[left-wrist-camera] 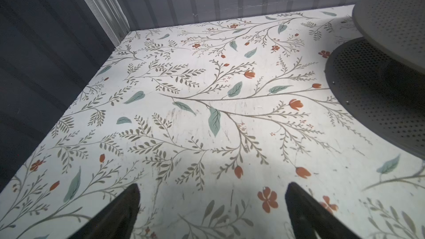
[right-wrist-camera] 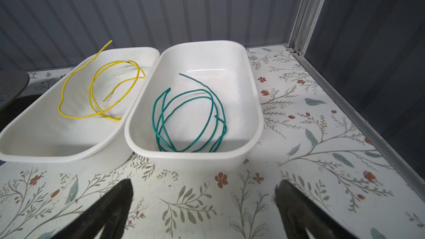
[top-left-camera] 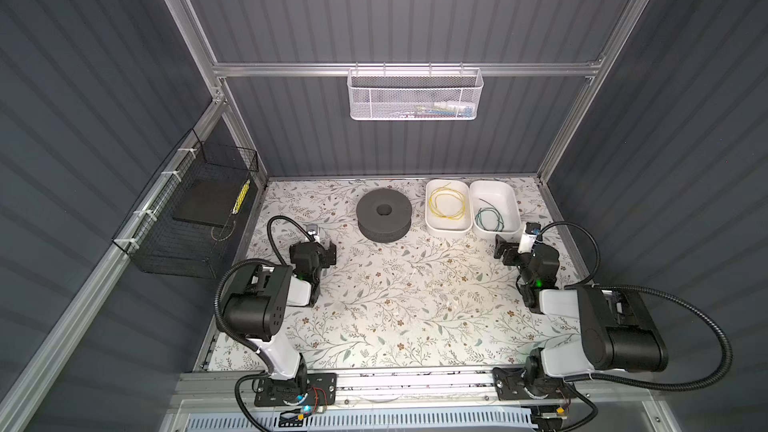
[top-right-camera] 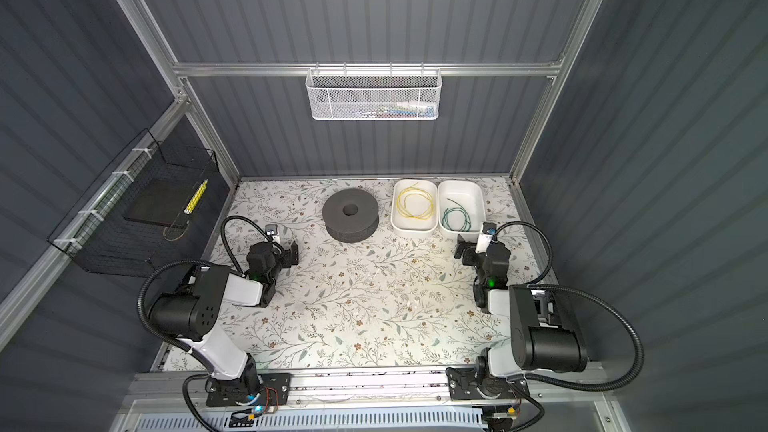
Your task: Wrap the cables
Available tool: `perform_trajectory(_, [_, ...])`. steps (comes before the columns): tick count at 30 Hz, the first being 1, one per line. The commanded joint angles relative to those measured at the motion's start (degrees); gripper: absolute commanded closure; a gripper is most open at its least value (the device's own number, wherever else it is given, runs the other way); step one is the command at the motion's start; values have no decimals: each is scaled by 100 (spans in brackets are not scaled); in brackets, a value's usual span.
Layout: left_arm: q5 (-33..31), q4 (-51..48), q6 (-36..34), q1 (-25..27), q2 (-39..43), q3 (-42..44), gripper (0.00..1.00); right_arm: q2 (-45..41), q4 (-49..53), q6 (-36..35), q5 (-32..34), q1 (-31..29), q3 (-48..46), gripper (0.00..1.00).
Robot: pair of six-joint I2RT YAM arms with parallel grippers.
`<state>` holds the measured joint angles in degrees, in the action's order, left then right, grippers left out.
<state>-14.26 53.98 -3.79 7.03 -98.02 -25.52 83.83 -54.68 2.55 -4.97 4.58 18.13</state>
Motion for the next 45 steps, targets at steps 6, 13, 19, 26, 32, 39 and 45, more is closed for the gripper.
perform_trajectory(6, [42,38,81,-44,-24,-32,1,-41,-45,0,-48,8,76,1])
perform_trajectory(13, [40,62,82,-44,-24,-26,1,-40,-52,-9,-22,-5,68,1])
perform_trajectory(19, [37,52,85,-44,-26,-32,1,-42,-61,-17,9,-31,57,1])
perform_trajectory(26, [38,45,86,-44,-30,-33,1,-42,-70,-35,44,-47,59,1])
perform_trajectory(32, [38,43,85,-44,-30,-43,1,-42,-78,-42,75,-62,50,1])
perform_trajectory(39, [42,52,85,-44,-24,-31,0,-49,-79,-48,102,-71,50,1])
perform_trajectory(45, [38,52,81,-44,-29,-32,1,-59,-134,-77,228,-129,9,1])
